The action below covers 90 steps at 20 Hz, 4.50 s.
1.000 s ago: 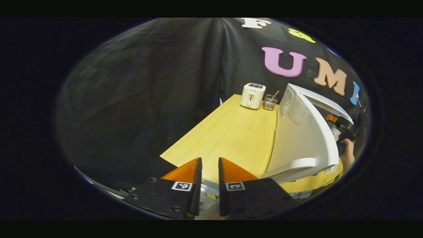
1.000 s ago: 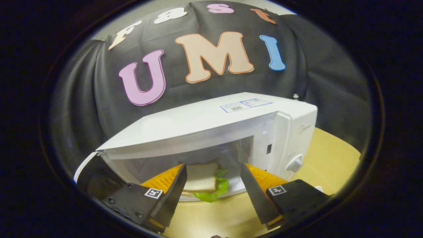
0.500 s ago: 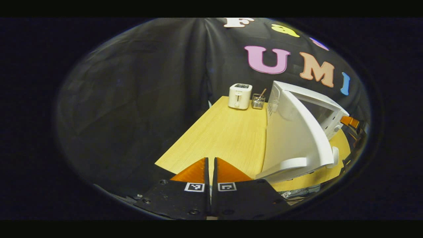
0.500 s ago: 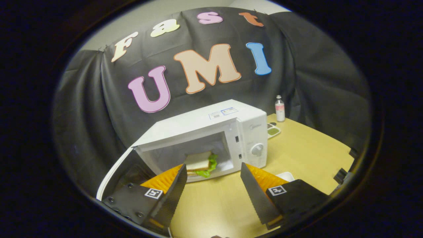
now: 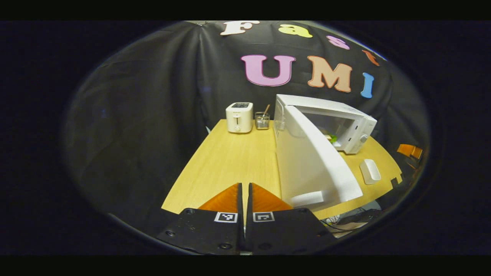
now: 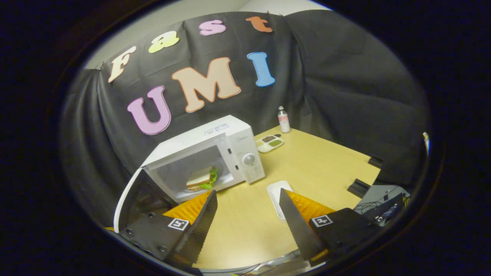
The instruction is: Open the microwave oven with the left hand, put the food in, and close the microwave oven.
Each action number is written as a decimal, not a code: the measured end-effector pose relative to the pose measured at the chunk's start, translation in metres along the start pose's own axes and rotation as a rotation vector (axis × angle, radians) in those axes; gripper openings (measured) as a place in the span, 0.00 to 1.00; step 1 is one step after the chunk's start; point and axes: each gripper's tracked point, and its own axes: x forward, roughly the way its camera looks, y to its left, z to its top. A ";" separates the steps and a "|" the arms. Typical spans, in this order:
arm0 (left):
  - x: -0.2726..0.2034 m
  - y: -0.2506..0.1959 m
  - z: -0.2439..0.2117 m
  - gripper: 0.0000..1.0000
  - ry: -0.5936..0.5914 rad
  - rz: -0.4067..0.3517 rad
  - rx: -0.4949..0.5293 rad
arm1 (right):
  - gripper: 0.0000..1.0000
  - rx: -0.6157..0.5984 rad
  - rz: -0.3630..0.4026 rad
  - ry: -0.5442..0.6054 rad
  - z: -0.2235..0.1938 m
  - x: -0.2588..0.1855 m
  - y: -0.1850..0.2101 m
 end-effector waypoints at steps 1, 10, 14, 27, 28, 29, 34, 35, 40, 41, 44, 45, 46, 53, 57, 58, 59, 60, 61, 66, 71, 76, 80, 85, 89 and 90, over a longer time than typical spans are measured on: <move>0.003 -0.003 0.001 0.01 0.000 -0.007 0.011 | 0.99 -0.001 -0.011 0.008 -0.005 -0.006 -0.005; 0.019 -0.035 0.013 0.00 -0.002 -0.078 0.079 | 0.99 -0.058 -0.055 0.025 -0.014 -0.022 -0.032; 0.030 -0.053 0.012 0.01 0.022 -0.082 0.110 | 0.99 -0.079 -0.073 0.028 -0.006 -0.016 -0.048; 0.067 -0.200 0.027 0.01 0.066 -0.177 0.066 | 0.91 -0.090 -0.068 -0.008 0.062 0.039 -0.112; 0.074 -0.212 0.027 0.01 0.067 -0.182 0.066 | 0.91 -0.097 -0.058 -0.011 0.066 0.043 -0.114; 0.077 -0.225 0.029 0.01 0.066 -0.186 0.068 | 0.91 -0.105 -0.048 -0.016 0.072 0.048 -0.116; 0.099 -0.283 0.044 0.01 0.036 -0.216 0.076 | 0.91 -0.136 0.003 -0.063 0.101 0.070 -0.128; 0.103 -0.292 0.047 0.01 0.034 -0.217 0.075 | 0.91 -0.144 0.016 -0.067 0.104 0.076 -0.128; 0.126 -0.330 0.064 0.00 0.004 -0.219 0.048 | 0.99 -0.181 0.079 -0.090 0.118 0.093 -0.127; 0.130 -0.335 0.069 0.01 -0.006 -0.219 0.051 | 0.99 -0.183 0.087 -0.097 0.120 0.096 -0.128; 0.142 -0.349 0.091 0.01 -0.057 -0.213 0.072 | 0.91 -0.179 0.096 -0.112 0.132 0.104 -0.130; 0.147 -0.351 0.095 0.00 -0.065 -0.204 0.074 | 0.99 -0.173 0.097 -0.115 0.133 0.106 -0.132; 0.150 -0.353 0.100 0.00 -0.082 -0.194 0.077 | 0.99 -0.167 0.097 -0.117 0.136 0.108 -0.135; 0.167 -0.355 0.121 0.01 -0.118 -0.140 0.085 | 0.91 -0.122 0.088 -0.127 0.147 0.113 -0.153; 0.177 -0.362 0.131 0.01 -0.133 -0.132 0.048 | 0.91 -0.101 0.090 -0.132 0.150 0.117 -0.156; 0.178 -0.364 0.133 0.01 -0.133 -0.126 0.045 | 0.91 -0.102 0.091 -0.132 0.150 0.118 -0.156; 0.180 -0.366 0.134 0.00 -0.132 -0.123 0.044 | 0.91 -0.104 0.089 -0.132 0.150 0.118 -0.157; 0.182 -0.367 0.136 0.00 -0.134 -0.121 0.046 | 0.91 -0.103 0.086 -0.131 0.151 0.118 -0.158; 0.182 -0.367 0.134 0.00 -0.130 -0.112 0.047 | 0.91 -0.102 0.080 -0.130 0.151 0.118 -0.160; 0.184 -0.369 0.131 0.03 -0.121 -0.128 0.045 | 0.91 -0.079 0.052 -0.131 0.153 0.118 -0.170; 0.183 -0.369 0.134 0.00 -0.130 -0.122 0.040 | 0.91 -0.065 0.039 -0.144 0.157 0.117 -0.176; 0.185 -0.370 0.134 0.00 -0.143 -0.120 0.020 | 0.90 -0.075 0.032 -0.136 0.155 0.117 -0.179; 0.192 -0.370 0.137 0.01 -0.140 -0.122 -0.033 | 0.91 -0.079 0.015 -0.151 0.155 0.107 -0.190; 0.195 -0.370 0.133 0.01 -0.132 -0.126 -0.059 | 0.90 -0.083 0.002 -0.165 0.157 0.093 -0.198; 0.178 -0.367 0.134 0.01 -0.141 -0.130 -0.048 | 0.90 -0.106 0.023 -0.164 0.159 0.093 -0.192; 0.168 -0.362 0.134 0.09 -0.150 -0.127 -0.040 | 0.91 -0.114 0.025 -0.160 0.157 0.094 -0.192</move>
